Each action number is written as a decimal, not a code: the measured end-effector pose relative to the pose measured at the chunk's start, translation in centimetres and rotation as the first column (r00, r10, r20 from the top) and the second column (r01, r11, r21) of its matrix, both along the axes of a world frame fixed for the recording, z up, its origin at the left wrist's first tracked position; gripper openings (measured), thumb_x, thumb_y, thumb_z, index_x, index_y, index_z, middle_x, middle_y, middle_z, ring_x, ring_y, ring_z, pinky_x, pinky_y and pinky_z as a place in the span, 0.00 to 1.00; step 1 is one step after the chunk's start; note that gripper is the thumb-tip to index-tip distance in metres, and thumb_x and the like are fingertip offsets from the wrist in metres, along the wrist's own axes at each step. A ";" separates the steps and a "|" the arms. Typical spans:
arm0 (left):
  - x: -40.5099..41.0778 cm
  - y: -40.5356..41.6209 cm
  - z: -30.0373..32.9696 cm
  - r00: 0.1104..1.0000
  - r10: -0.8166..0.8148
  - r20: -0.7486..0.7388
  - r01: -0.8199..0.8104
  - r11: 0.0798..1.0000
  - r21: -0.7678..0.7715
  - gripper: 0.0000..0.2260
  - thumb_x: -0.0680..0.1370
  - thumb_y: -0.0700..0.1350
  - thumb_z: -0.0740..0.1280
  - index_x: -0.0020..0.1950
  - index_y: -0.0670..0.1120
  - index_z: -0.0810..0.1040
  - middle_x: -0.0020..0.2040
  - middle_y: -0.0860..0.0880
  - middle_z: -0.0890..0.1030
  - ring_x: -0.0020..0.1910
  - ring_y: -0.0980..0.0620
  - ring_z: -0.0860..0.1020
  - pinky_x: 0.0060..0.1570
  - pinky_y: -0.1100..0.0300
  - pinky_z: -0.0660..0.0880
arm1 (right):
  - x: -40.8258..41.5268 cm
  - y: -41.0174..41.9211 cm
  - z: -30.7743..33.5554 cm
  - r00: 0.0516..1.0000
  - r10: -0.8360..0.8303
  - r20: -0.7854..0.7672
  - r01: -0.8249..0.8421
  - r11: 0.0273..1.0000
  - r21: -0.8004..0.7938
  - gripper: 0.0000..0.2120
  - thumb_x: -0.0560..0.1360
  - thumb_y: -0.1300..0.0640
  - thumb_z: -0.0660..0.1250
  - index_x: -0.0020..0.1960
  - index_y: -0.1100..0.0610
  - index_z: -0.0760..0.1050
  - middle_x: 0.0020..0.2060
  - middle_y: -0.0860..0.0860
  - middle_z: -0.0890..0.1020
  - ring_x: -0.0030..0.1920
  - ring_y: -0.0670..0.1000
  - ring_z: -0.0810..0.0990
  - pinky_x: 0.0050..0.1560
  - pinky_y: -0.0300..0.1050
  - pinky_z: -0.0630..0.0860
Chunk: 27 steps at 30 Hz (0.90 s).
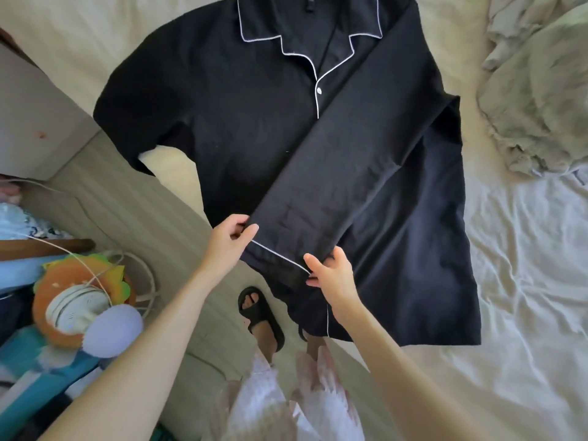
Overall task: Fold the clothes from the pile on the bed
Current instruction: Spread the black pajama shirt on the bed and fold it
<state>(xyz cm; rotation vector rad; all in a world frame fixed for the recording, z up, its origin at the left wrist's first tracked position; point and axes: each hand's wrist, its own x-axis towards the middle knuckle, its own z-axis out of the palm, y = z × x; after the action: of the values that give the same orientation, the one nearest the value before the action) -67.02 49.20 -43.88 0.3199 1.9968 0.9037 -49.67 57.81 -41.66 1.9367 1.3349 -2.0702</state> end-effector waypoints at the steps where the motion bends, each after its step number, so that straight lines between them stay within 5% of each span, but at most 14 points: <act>1: 0.1 -0.6 -0.6 0.995 -0.039 0.087 0.047 0.995 -0.086 0.15 0.78 0.47 0.65 0.64 0.50 0.70 0.58 0.47 0.76 0.55 0.50 0.77 0.45 0.67 0.77 | 0.3 -0.4 -0.2 0.996 0.050 0.071 -0.047 0.998 -0.043 0.19 0.76 0.57 0.67 0.65 0.58 0.67 0.45 0.49 0.80 0.44 0.48 0.80 0.45 0.43 0.79; 3: 0.0 -1.8 -1.6 0.977 -0.118 0.179 0.161 0.956 -0.245 0.27 0.78 0.47 0.65 0.74 0.49 0.58 0.69 0.44 0.68 0.64 0.43 0.72 0.59 0.52 0.74 | 1.0 -0.7 -0.7 0.952 0.151 0.265 -0.156 0.988 0.000 0.22 0.76 0.55 0.66 0.68 0.57 0.64 0.50 0.49 0.80 0.51 0.51 0.79 0.51 0.44 0.75; 5: -0.5 -2.3 -1.9 0.985 -0.143 0.097 0.165 0.946 -0.279 0.32 0.78 0.45 0.66 0.77 0.50 0.52 0.74 0.44 0.61 0.70 0.43 0.66 0.65 0.49 0.68 | 1.4 -0.5 -0.7 0.888 0.171 0.426 -0.285 0.933 0.218 0.20 0.77 0.53 0.65 0.66 0.56 0.67 0.56 0.50 0.79 0.56 0.52 0.76 0.53 0.43 0.70; 8: -0.3 -2.4 -1.7 0.946 -0.298 -0.129 0.269 0.941 -0.204 0.32 0.78 0.43 0.66 0.77 0.50 0.53 0.76 0.46 0.57 0.73 0.46 0.62 0.66 0.50 0.66 | 1.2 0.3 0.0 0.799 0.224 0.558 -0.548 0.654 0.521 0.18 0.77 0.55 0.64 0.66 0.56 0.70 0.63 0.52 0.75 0.65 0.54 0.70 0.63 0.50 0.66; 11: -0.2 -1.7 -1.7 0.843 -0.430 -0.323 0.404 0.903 -0.149 0.32 0.77 0.42 0.66 0.77 0.50 0.54 0.77 0.46 0.53 0.75 0.46 0.58 0.68 0.51 0.65 | 0.4 1.5 0.0 0.591 0.432 0.682 -0.807 0.321 0.496 0.24 0.78 0.52 0.63 0.73 0.54 0.64 0.73 0.54 0.64 0.75 0.55 0.57 0.73 0.55 0.53; 14: -2.7 -0.1 -3.2 0.871 -0.129 -0.474 0.097 0.991 -0.092 0.31 0.77 0.42 0.67 0.76 0.45 0.56 0.75 0.42 0.56 0.73 0.45 0.60 0.68 0.54 0.64 | 0.2 2.4 -1.3 0.413 0.535 0.737 -0.905 0.147 0.400 0.28 0.79 0.48 0.60 0.76 0.50 0.56 0.77 0.54 0.54 0.77 0.56 0.47 0.73 0.60 0.46; 17: -5.8 0.4 -5.2 0.948 0.247 -0.201 -0.265 0.962 -0.065 0.27 0.76 0.45 0.68 0.71 0.43 0.62 0.67 0.44 0.69 0.64 0.48 0.71 0.57 0.62 0.70 | 0.8 3.0 -2.9 0.364 0.552 0.750 -0.927 0.136 0.350 0.30 0.79 0.46 0.59 0.77 0.50 0.53 0.77 0.54 0.51 0.77 0.57 0.45 0.73 0.63 0.46; 21: -5.1 -1.7 -7.3 0.992 0.100 -0.073 -0.110 0.982 -0.150 0.14 0.75 0.49 0.69 0.58 0.45 0.73 0.53 0.51 0.77 0.50 0.53 0.75 0.45 0.65 0.70 | 1.6 2.7 -4.3 0.320 0.547 0.774 -0.942 0.094 0.323 0.32 0.78 0.46 0.60 0.77 0.50 0.50 0.77 0.55 0.49 0.77 0.57 0.45 0.73 0.62 0.46; 27: 0.2 -8.4 -8.5 0.963 -0.004 0.269 0.104 0.927 -0.359 0.15 0.74 0.46 0.71 0.57 0.41 0.76 0.51 0.47 0.79 0.53 0.47 0.76 0.51 0.57 0.70 | 1.0 2.4 -4.1 0.351 0.544 0.762 -0.934 0.140 0.330 0.31 0.78 0.47 0.61 0.77 0.52 0.53 0.77 0.56 0.50 0.77 0.58 0.47 0.72 0.64 0.47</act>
<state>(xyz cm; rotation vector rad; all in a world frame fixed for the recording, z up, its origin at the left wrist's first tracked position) -66.84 40.77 -52.42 0.0359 1.8502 0.4865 -48.63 60.25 -45.73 1.0720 2.4925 -0.4186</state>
